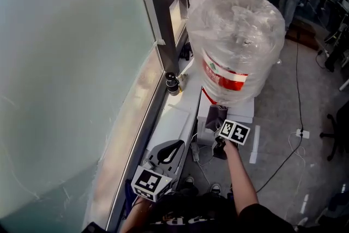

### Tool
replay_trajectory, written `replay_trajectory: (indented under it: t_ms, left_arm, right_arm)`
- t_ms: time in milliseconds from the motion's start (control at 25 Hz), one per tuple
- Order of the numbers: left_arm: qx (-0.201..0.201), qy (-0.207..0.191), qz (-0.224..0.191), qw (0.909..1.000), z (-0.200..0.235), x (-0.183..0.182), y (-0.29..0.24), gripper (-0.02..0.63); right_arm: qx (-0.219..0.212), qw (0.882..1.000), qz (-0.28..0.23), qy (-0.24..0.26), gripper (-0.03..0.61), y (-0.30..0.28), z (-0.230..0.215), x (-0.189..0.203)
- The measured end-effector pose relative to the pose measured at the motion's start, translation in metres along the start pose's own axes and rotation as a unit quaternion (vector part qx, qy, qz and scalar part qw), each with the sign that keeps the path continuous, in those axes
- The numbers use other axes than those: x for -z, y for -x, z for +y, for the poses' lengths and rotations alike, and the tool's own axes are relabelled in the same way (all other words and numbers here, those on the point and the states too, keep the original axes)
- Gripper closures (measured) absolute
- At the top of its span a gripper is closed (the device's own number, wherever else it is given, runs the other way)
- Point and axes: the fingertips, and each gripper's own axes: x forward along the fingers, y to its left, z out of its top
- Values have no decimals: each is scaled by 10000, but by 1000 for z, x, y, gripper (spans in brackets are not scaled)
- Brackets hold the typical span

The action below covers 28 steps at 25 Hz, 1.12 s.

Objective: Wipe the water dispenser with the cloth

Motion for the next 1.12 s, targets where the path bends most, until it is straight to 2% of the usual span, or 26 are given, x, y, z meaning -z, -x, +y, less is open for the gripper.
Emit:
replay_trajectory:
  t_ms: [400, 760, 920, 1120]
  left_arm:
    - [469, -75, 63, 9988, -25, -1, -24, 594]
    - [586, -51, 90, 9982, -49, 0, -30, 594]
    - [509, -77, 113, 9986, -51, 3, -31, 594]
    - [525, -63, 111, 9985, -50, 10, -30, 594]
  right_arm:
    - [664, 9964, -409, -328, 474, 50, -102, -25]
    - [1402, 9892, -396, -153, 477, 93, -189, -31]
    - [1331, 9896, -541, 56, 477, 111, -192, -35]
    - [864, 9925, -589, 627, 477, 119, -151, -38]
